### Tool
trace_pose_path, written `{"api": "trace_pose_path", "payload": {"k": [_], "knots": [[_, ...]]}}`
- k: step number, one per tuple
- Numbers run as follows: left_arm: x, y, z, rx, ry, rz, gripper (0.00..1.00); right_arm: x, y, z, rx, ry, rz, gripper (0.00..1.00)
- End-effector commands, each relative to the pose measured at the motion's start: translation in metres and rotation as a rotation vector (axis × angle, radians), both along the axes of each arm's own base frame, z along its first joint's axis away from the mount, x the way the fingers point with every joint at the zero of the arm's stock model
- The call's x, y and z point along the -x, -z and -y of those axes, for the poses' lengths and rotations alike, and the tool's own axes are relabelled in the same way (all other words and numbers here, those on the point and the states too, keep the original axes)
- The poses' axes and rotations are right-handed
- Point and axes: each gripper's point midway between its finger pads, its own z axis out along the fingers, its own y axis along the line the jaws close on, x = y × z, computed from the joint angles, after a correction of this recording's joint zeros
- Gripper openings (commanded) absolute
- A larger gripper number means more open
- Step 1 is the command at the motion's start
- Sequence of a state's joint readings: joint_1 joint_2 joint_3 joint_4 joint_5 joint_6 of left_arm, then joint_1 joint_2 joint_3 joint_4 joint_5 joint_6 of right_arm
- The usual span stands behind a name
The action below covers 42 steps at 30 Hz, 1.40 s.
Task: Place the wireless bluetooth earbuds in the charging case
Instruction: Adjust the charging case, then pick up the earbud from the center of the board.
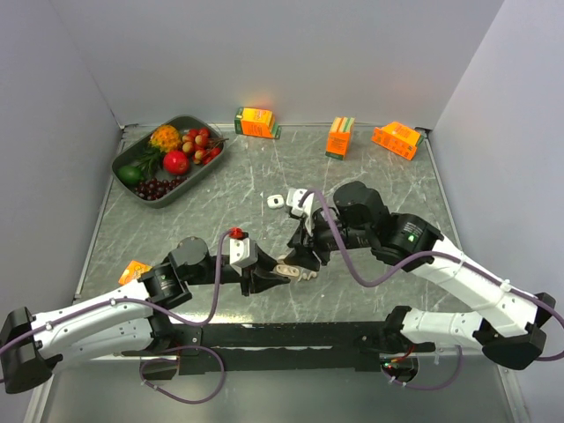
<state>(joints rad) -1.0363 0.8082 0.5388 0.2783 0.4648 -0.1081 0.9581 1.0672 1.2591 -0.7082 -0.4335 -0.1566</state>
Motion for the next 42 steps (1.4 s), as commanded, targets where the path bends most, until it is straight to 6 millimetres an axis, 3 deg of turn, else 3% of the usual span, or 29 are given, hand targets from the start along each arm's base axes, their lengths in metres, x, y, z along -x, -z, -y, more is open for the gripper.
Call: {"api": "trace_pose_path", "payload": {"k": [1,3,7,8,10,11,12,14,15,16,17,19,20,26,28,35,38,42], "knots": [[-0.004,-0.016,-0.004,0.053,-0.029,0.039,0.01,-0.003,-0.054,0.003,-0.137,0.043,0.089,0.52],[-0.008,-0.012,-0.005,0.045,-0.049,0.033,0.01,-0.009,-0.065,0.008,-0.175,0.1,0.107,0.55],[-0.02,-0.012,-0.014,0.063,-0.135,0.025,0.01,-0.048,-0.079,0.048,-0.295,0.459,0.145,0.63],[-0.026,-0.013,-0.017,0.071,-0.175,0.017,0.01,-0.067,-0.062,0.063,-0.276,0.597,0.117,0.63],[-0.028,-0.017,-0.025,0.105,-0.212,0.012,0.01,-0.075,-0.038,0.072,-0.232,0.68,0.056,0.69],[-0.03,-0.02,-0.028,0.129,-0.238,-0.013,0.01,-0.08,-0.016,0.074,-0.196,0.735,-0.004,0.7],[-0.029,-0.014,-0.031,0.136,-0.246,-0.03,0.01,-0.08,0.001,0.076,-0.154,0.754,-0.04,0.71],[-0.026,-0.023,-0.039,0.203,-0.259,-0.057,0.01,-0.081,0.045,0.078,-0.087,0.842,-0.15,0.71],[-0.026,-0.014,-0.041,0.203,-0.268,-0.074,0.01,-0.083,0.059,0.078,-0.07,0.868,-0.168,0.71],[-0.024,-0.02,-0.045,0.238,-0.266,-0.067,0.01,-0.082,0.071,0.078,-0.058,0.879,-0.193,0.7],[-0.02,-0.01,-0.045,0.23,-0.254,-0.092,0.01,-0.078,0.098,0.08,-0.031,0.907,-0.247,0.69],[-0.022,-0.006,-0.047,0.236,-0.271,-0.117,0.01,-0.074,0.113,0.072,-0.049,0.891,-0.291,0.66],[-0.023,-0.002,-0.047,0.225,-0.279,-0.151,0.01,-0.07,0.131,0.074,-0.028,0.906,-0.327,0.65],[-0.026,0.007,-0.042,0.239,-0.29,-0.208,0.01,-0.066,0.18,0.078,0.105,0.954,-0.393,0.63],[-0.029,-0.001,-0.046,0.288,-0.311,-0.191,0.01,-0.063,0.195,0.077,0.137,0.964,-0.433,0.63],[-0.039,0.0,-0.062,0.33,-0.41,-0.152,0.01,-0.053,0.233,0.074,0.04,1.202,-0.716,0.55],[-0.047,-0.002,-0.073,0.358,-0.483,-0.147,0.01,-0.054,0.238,0.079,-0.049,1.323,-0.802,0.54],[-0.051,-0.004,-0.079,0.369,-0.52,-0.153,0.01,-0.063,0.236,0.087,-0.069,1.412,-0.786,0.55]]}}
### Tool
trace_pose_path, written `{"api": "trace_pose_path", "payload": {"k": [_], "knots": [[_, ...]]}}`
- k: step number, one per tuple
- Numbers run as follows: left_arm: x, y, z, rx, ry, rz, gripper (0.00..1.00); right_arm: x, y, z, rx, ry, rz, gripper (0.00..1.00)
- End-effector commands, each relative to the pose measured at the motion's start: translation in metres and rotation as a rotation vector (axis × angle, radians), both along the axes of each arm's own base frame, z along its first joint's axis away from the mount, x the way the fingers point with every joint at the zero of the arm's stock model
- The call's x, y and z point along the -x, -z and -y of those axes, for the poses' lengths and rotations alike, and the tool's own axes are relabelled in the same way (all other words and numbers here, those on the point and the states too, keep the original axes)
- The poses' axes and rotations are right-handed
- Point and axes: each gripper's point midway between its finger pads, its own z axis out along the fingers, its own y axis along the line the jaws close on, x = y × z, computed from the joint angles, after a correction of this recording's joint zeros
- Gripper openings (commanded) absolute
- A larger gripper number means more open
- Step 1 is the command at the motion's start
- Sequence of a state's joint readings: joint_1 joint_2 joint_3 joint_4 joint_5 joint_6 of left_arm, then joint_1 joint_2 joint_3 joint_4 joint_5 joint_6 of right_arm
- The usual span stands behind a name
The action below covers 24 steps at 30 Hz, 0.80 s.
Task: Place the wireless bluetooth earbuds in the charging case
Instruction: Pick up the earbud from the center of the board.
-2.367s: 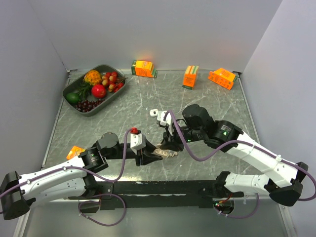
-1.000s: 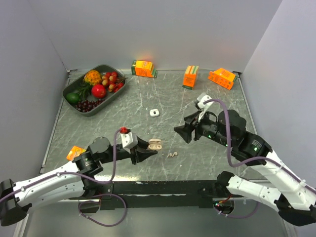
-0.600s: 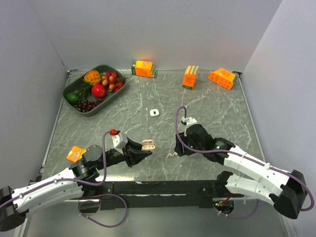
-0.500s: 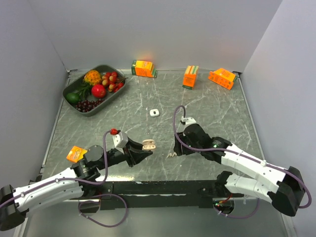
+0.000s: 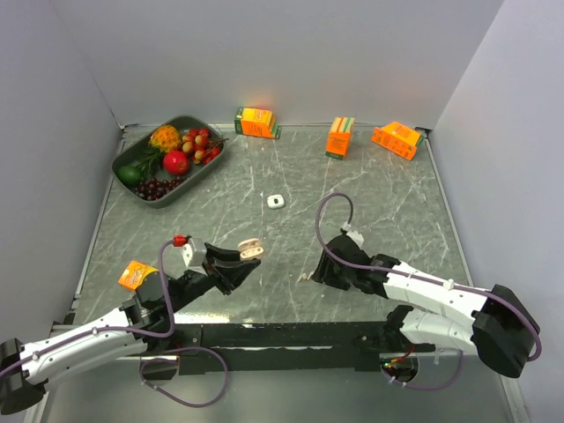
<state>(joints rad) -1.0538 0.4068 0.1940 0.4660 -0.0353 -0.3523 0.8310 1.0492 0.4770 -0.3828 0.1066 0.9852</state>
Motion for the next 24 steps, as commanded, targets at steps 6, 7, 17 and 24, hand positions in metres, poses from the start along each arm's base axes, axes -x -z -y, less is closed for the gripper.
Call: {"api": "trace_pose_path", "payload": {"k": [6,7,17,24], "knots": [[-0.008,-0.014,-0.011,0.055,-0.076,0.014,0.01,-0.035,-0.016,-0.01,-0.078,0.214,0.013,0.61],[-0.009,-0.013,-0.011,0.054,-0.077,0.009,0.01,-0.037,-0.016,-0.011,-0.08,0.22,0.008,0.61],[-0.006,-0.014,-0.009,0.057,-0.063,0.004,0.01,-0.043,-0.009,-0.019,-0.072,0.226,-0.03,0.54],[-0.004,-0.012,-0.006,0.052,-0.05,-0.005,0.01,-0.041,-0.005,-0.023,-0.067,0.204,-0.048,0.53]]}}
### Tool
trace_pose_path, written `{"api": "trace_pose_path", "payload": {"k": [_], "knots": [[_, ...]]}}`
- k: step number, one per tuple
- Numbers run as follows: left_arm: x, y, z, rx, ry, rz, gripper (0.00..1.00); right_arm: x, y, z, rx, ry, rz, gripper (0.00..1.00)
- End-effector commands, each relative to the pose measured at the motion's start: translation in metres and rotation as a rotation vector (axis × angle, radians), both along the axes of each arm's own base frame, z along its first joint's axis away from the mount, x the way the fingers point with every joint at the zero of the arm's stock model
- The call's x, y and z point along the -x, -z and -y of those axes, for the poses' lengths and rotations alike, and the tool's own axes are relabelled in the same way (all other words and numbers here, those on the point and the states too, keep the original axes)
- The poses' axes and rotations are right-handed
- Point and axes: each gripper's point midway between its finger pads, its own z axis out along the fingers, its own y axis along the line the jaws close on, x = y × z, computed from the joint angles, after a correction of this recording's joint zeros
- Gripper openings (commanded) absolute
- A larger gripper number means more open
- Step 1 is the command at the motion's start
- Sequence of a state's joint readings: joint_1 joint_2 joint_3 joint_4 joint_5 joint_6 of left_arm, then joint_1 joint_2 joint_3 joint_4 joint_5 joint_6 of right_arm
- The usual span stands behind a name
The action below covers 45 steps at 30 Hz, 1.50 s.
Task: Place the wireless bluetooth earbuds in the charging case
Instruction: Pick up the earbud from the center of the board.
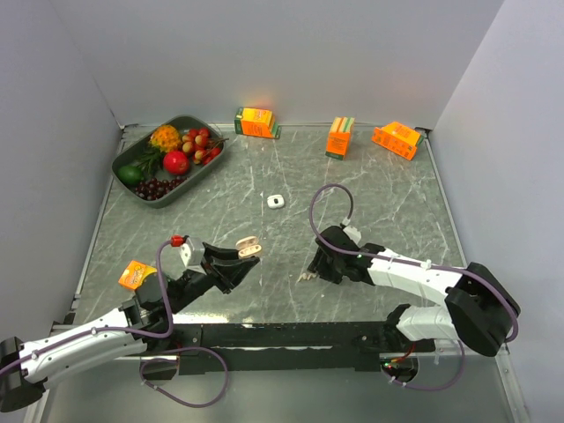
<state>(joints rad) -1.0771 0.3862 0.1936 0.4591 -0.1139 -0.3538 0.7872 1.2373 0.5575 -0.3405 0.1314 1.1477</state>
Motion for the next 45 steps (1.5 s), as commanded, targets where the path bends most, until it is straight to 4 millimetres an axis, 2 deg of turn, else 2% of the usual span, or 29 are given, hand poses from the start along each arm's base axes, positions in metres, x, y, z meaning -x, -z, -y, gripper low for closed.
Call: {"api": "trace_pose_path", "payload": {"k": [1,17,33,40,45], "knots": [[0.001,-0.007,0.0,0.027,0.002,0.007,0.01,-0.013,-0.012,-0.013,-0.044,0.01,0.028,0.53],[0.002,-0.005,0.001,0.021,0.005,-0.009,0.01,-0.012,-0.004,-0.016,-0.029,-0.016,0.004,0.45],[0.001,-0.003,0.002,0.015,0.004,-0.022,0.01,-0.011,-0.003,-0.016,-0.025,-0.027,0.001,0.3],[0.0,-0.003,0.002,0.014,-0.001,-0.023,0.01,-0.013,-0.014,-0.013,-0.019,-0.029,0.028,0.28],[-0.001,-0.006,0.0,0.021,-0.012,-0.02,0.01,-0.019,-0.042,-0.008,-0.02,-0.028,0.098,0.28]]}}
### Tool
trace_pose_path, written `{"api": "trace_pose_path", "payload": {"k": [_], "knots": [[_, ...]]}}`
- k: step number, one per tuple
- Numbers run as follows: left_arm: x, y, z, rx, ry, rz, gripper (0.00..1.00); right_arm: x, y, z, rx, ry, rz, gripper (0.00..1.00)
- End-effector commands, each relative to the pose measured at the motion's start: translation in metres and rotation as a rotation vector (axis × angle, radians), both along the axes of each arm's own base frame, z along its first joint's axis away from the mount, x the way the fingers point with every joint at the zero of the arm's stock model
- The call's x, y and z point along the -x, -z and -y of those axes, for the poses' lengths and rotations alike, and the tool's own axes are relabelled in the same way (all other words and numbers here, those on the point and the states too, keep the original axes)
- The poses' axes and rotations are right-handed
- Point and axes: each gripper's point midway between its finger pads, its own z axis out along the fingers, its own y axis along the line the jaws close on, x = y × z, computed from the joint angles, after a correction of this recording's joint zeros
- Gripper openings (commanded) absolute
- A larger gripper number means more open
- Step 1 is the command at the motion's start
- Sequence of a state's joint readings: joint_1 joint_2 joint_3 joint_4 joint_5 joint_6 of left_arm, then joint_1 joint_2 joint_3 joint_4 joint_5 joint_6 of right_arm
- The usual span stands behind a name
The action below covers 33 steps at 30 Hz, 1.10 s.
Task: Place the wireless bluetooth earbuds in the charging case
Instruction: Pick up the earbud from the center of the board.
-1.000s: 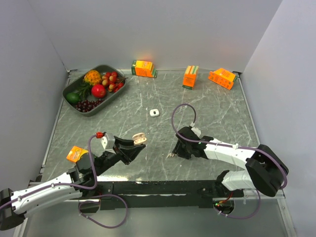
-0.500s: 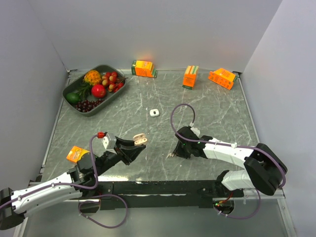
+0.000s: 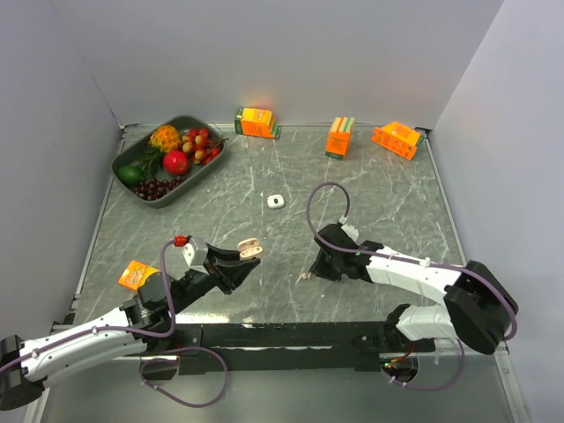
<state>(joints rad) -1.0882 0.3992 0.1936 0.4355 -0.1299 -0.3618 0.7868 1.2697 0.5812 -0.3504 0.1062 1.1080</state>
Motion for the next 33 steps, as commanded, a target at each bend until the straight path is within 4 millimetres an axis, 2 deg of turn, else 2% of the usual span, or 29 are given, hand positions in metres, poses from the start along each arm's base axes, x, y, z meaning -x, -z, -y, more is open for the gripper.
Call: {"api": "trace_pose_path", "payload": {"k": [1,5,10,13,16,18,22,33], "knots": [[-0.001,-0.015,-0.002,0.046,-0.012,0.008,0.01,-0.02,-0.046,0.001,-0.014,0.016,0.126,0.28],[-0.003,-0.017,-0.004,0.048,-0.028,0.01,0.01,-0.026,-0.08,0.011,0.002,0.007,0.221,0.28],[-0.006,-0.023,-0.006,0.068,-0.046,0.021,0.01,-0.036,-0.134,0.018,0.017,-0.055,0.382,0.25],[-0.006,-0.029,-0.006,0.077,-0.049,0.05,0.01,-0.039,-0.172,0.018,-0.005,-0.11,0.496,0.22],[-0.003,-0.036,-0.004,0.075,-0.031,0.097,0.01,-0.039,-0.2,0.013,-0.016,-0.187,0.571,0.21],[0.001,-0.038,0.001,0.052,-0.001,0.144,0.01,-0.037,-0.219,0.003,-0.047,-0.274,0.629,0.21],[0.007,-0.041,0.01,0.033,0.045,0.217,0.01,-0.027,-0.25,-0.013,-0.108,-0.412,0.726,0.2],[0.002,-0.062,0.01,0.089,0.01,0.268,0.01,-0.012,-0.314,-0.015,-0.175,-0.52,0.898,0.2]]}}
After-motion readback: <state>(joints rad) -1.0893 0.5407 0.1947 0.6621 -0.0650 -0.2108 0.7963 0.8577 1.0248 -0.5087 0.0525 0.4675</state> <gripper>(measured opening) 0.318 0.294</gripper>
